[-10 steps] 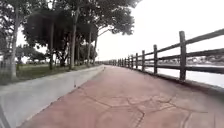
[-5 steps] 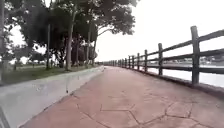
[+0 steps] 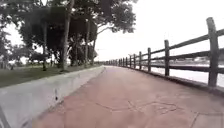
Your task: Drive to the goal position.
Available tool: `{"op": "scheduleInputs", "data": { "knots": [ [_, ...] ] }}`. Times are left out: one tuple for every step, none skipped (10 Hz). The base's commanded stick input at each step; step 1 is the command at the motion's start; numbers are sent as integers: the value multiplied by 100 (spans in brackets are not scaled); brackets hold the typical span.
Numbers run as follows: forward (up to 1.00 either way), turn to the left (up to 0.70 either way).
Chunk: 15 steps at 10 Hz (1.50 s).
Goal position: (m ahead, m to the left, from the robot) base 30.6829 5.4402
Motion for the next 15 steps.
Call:
{"op": "scheduleInputs", "data": {
  "knots": [
    [100,0],
    [100,0],
    [100,0],
    [100,0],
    [100,0],
    [100,0],
    [100,0],
    [100,0],
    [100,0],
    [100,0],
    [100,0],
    [100,0],
    [100,0],
    [100,0],
    [100,0]
  ]
}}
